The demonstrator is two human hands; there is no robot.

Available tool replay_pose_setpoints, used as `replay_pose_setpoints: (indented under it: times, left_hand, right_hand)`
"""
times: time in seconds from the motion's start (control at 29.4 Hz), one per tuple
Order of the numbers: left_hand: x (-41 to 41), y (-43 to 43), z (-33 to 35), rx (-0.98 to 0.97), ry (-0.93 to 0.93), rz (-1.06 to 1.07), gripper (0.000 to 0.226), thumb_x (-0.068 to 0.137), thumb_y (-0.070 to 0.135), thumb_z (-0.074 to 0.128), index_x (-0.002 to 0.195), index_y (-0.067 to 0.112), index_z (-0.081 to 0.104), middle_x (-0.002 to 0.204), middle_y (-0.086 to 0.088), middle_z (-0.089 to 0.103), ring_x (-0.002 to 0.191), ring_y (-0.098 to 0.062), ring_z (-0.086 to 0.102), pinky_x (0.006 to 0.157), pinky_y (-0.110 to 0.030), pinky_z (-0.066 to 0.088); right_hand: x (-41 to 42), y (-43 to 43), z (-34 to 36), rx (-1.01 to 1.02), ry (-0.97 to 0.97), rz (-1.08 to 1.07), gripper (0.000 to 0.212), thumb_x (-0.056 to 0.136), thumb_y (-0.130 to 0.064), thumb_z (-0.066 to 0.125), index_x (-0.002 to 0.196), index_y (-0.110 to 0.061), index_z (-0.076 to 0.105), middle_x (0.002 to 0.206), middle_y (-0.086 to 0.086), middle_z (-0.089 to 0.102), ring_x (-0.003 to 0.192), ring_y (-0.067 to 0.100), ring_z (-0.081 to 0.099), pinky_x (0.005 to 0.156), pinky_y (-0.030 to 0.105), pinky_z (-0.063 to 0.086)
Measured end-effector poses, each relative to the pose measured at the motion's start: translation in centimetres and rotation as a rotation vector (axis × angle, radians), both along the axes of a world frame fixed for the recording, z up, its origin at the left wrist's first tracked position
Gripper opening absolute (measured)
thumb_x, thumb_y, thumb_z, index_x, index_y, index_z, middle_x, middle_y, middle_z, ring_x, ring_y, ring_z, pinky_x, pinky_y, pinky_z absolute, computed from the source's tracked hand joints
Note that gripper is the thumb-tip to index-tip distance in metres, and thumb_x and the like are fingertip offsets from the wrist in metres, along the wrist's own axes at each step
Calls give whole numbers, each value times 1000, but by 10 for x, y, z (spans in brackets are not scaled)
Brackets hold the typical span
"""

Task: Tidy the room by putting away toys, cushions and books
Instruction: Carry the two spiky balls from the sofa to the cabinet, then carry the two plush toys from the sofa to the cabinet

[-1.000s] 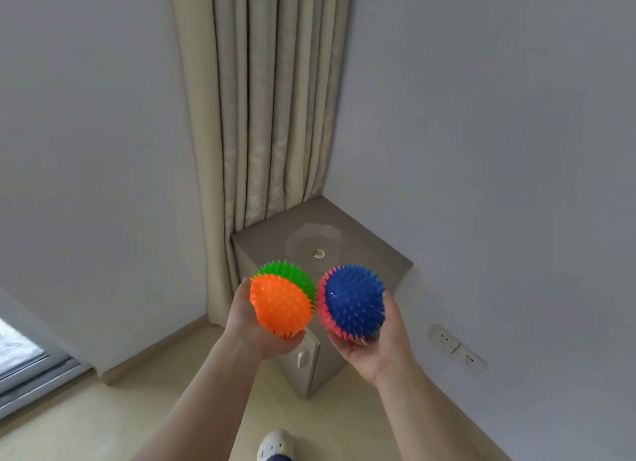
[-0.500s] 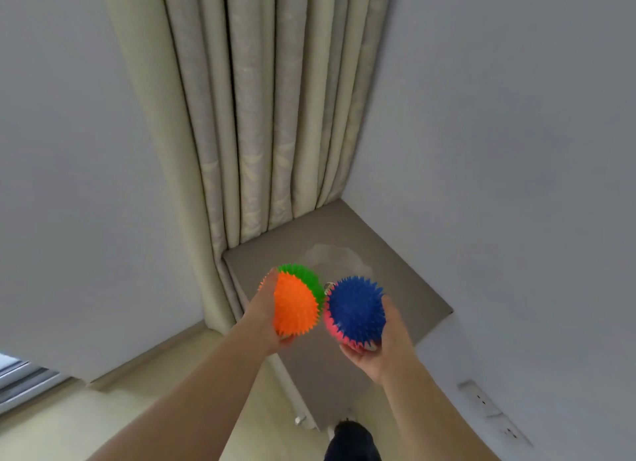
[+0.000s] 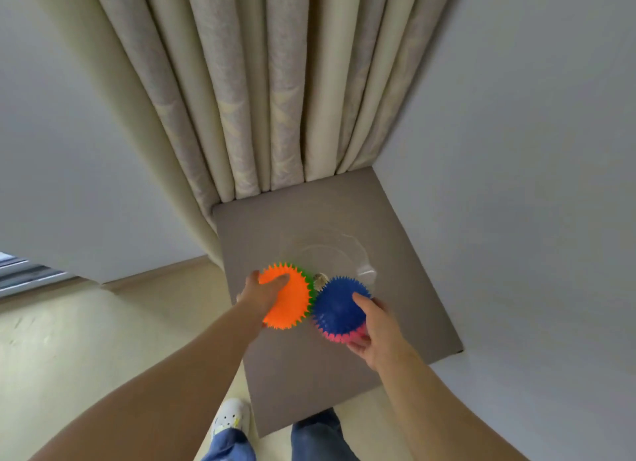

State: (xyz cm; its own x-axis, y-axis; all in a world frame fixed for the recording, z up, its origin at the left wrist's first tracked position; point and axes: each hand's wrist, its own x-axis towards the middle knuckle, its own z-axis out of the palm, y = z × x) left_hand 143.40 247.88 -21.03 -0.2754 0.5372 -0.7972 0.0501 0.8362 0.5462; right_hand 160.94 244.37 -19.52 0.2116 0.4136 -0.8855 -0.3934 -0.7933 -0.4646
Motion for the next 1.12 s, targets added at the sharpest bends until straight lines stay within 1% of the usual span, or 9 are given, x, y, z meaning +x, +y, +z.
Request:
replay_pose_setpoints:
  times: [0.07, 0.14, 0.24, 0.31, 0.44, 0.54, 0.68, 0.82, 1.12]
  left_hand:
    - [9, -4, -3, 44, 21, -105, 72, 90, 31, 60, 148, 31, 17, 144, -5, 39, 116, -23, 47, 87, -34, 42]
    - [19, -11, 0, 99, 17, -200, 67, 93, 14, 55, 147, 27, 17, 132, -3, 46, 98, -14, 45, 70, -25, 39]
    - [34, -15, 7, 67, 46, -305, 66, 94, 13, 53, 148, 25, 16, 100, -9, 57, 67, -7, 46, 43, -14, 32]
    - [40, -12, 7, 18, 38, -348, 67, 96, 15, 51, 150, 23, 11, 81, 2, 48, 60, -5, 43, 38, -10, 31]
    - [46, -13, 7, -12, 44, -361, 68, 97, 22, 50, 151, 22, 9, 117, -5, 46, 87, -11, 42, 60, -21, 35]
    - [45, -17, 9, -47, 43, -324, 63, 96, 27, 51, 149, 24, 18, 124, -8, 48, 89, -16, 47, 55, -20, 37]
    - [43, -24, 17, -87, 11, -282, 46, 94, 34, 51, 137, 21, 40, 110, -6, 50, 95, -20, 48, 63, -21, 33]
    - [34, -34, 32, -41, -31, -207, 41, 94, 35, 52, 131, 19, 46, 108, -3, 54, 93, -18, 52, 70, -25, 37]
    - [-56, -106, 73, 165, -171, 234, 22, 95, 31, 51, 113, 18, 53, 103, -2, 60, 99, -21, 59, 88, -38, 45]
  right_hand:
    - [9, 4, -11, -6, -21, 40, 29, 88, -23, 62, 112, -32, 48, 122, 3, 52, 112, 29, 54, 81, 37, 46]
    - [13, 4, -19, -31, -23, 63, 37, 87, -25, 63, 121, -29, 47, 120, 4, 51, 108, 26, 52, 79, 37, 46]
    - [14, 6, -22, -48, -3, 117, 43, 88, -29, 62, 128, -25, 46, 121, 6, 51, 101, 24, 49, 70, 33, 45]
    - [14, 10, -23, -52, 11, 156, 44, 89, -29, 60, 130, -25, 45, 123, 7, 52, 97, 24, 50, 65, 31, 44]
    - [19, 12, -24, -87, 31, 195, 38, 91, -27, 57, 126, -17, 47, 103, 4, 53, 95, 25, 50, 68, 35, 45]
    - [22, 8, -21, -90, 49, 203, 31, 92, -27, 57, 120, -16, 50, 101, 4, 54, 94, 25, 51, 69, 36, 44]
    - [26, 3, -15, -93, 72, 183, 12, 93, -25, 53, 96, -13, 55, 85, 4, 56, 75, 20, 52, 65, 31, 42]
    - [12, -2, -3, -72, 89, 185, 16, 93, -24, 52, 81, -13, 54, 76, 3, 57, 66, 18, 51, 62, 29, 40]
    - [-92, -21, 42, 112, 186, 421, 13, 96, -25, 48, 86, -18, 52, 80, 2, 58, 67, 17, 53, 58, 28, 40]
